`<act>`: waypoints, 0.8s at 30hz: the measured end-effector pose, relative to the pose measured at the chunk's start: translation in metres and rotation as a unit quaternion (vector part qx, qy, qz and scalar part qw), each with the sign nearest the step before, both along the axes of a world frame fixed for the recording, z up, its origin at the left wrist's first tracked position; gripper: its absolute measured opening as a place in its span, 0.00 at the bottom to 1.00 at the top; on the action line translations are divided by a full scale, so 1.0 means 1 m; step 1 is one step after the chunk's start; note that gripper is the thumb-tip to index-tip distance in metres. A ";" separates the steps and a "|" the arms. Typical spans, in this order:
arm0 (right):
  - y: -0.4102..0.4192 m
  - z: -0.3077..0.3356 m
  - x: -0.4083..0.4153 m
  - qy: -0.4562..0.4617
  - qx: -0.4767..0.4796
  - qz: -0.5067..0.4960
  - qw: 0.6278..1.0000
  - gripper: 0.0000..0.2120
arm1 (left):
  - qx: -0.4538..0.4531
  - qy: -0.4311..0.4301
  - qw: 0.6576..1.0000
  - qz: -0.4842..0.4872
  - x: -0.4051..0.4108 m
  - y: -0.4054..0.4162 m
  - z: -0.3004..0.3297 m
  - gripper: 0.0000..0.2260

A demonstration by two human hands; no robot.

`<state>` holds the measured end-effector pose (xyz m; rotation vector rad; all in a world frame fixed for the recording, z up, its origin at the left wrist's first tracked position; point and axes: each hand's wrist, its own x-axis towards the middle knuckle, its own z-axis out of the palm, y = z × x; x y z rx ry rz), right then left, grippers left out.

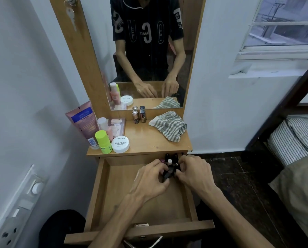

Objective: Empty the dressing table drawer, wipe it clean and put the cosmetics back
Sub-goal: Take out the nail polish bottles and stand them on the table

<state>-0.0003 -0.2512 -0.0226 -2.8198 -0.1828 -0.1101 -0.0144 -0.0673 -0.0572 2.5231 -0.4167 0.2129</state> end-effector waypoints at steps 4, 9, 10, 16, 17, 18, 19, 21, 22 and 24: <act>0.005 -0.002 0.004 0.007 -0.002 0.003 1.000 0.06 | -0.014 -0.011 1.000 0.011 -0.002 0.019 0.006 0.13; 0.007 -0.005 0.011 0.015 0.009 -0.011 1.000 0.08 | -0.023 -0.022 0.999 0.025 0.000 0.039 0.021 0.09; 0.007 -0.004 0.012 0.019 0.014 -0.017 1.000 0.08 | -0.026 -0.020 0.999 0.028 -0.001 0.043 0.022 0.09; 0.008 0.003 0.014 0.030 0.021 -0.033 0.999 0.06 | -0.032 -0.016 0.999 0.033 -0.004 0.049 0.030 0.08; 0.008 0.005 0.015 0.026 0.024 -0.033 0.999 0.06 | -0.033 -0.017 0.999 0.032 -0.004 0.049 0.031 0.08; 0.008 0.007 0.015 0.019 0.028 -0.033 0.999 0.06 | -0.033 -0.018 0.999 0.030 -0.004 0.049 0.032 0.08; 0.007 0.009 0.015 0.013 0.033 -0.033 0.999 0.06 | -0.033 -0.020 0.999 0.027 -0.004 0.049 0.033 0.08; 0.006 0.016 0.015 0.003 0.042 -0.032 0.999 0.06 | -0.036 -0.028 0.999 0.021 -0.004 0.050 0.036 0.08; 0.005 0.021 0.015 -0.003 0.047 -0.031 0.998 0.06 | -0.037 -0.034 0.999 0.017 -0.003 0.050 0.037 0.08; 0.003 0.032 0.016 -0.016 0.055 -0.025 0.998 0.05 | -0.035 -0.052 0.998 0.010 -0.001 0.050 0.042 0.09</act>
